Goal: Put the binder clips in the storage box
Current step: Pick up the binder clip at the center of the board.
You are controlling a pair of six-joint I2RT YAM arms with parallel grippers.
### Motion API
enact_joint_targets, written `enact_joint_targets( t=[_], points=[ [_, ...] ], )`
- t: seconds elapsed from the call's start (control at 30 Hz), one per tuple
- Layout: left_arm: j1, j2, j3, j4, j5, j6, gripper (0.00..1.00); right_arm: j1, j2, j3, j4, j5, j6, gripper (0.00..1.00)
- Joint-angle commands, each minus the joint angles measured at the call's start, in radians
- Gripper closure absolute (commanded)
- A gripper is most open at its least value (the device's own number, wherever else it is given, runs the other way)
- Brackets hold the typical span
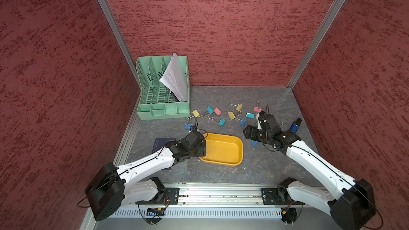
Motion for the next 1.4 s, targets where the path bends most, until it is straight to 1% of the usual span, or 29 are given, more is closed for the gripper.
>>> enact_joint_targets(
  t=[0.0,0.07,0.13,0.17,0.2,0.23,0.27,0.3,0.43,0.67,0.77,0.9,1.07,1.37],
  points=[
    [0.026,0.0,0.034,0.054,0.045,0.065,0.23,-0.132,-0.011,0.013,-0.027,0.041,0.023,0.14],
    [0.04,-0.002,0.038,0.063,0.062,0.081,0.22,-0.237,0.007,-0.008,0.019,0.013,0.04,0.2],
    [0.052,-0.009,0.039,0.066,0.074,0.094,0.23,-0.345,0.042,-0.029,0.072,-0.014,0.058,0.35],
    [0.059,-0.011,0.039,0.068,0.082,0.101,0.23,-0.404,0.061,-0.037,0.104,-0.057,0.064,0.49],
    [0.064,-0.014,0.039,0.069,0.089,0.107,0.23,-0.441,0.08,-0.04,0.127,-0.079,0.065,0.6],
    [0.071,-0.017,0.038,0.065,0.094,0.114,0.23,-0.468,0.108,-0.033,0.139,-0.069,0.059,0.76],
    [0.076,-0.02,0.036,0.063,0.098,0.118,0.23,-0.484,0.137,-0.021,0.133,-0.049,0.051,0.88],
    [0.084,-0.024,0.036,0.063,0.105,0.124,0.24,-0.503,0.174,-0.007,0.13,-0.058,0.04,0.99],
    [0.115,-0.045,0.029,0.063,0.134,0.134,0.24,-0.533,0.286,0.016,0.148,-0.022,0.021,1.0],
    [0.15,-0.057,0.029,0.058,0.168,0.147,0.24,-0.6,0.49,0.043,0.205,0.0,0.018,1.0],
    [0.158,-0.052,0.03,0.053,0.173,0.15,0.24,-0.621,0.528,0.062,0.214,0.028,0.007,1.0],
    [0.163,-0.051,0.029,0.057,0.181,0.148,0.24,-0.656,0.553,0.088,0.216,0.031,-0.003,1.0],
    [0.17,-0.043,0.037,0.05,0.187,0.151,0.24,-0.663,0.643,0.191,0.184,0.051,-0.024,1.0],
    [0.19,-0.039,0.032,0.038,0.187,0.149,0.24,-0.666,0.863,0.423,0.092,0.063,-0.026,1.0]
  ],
)
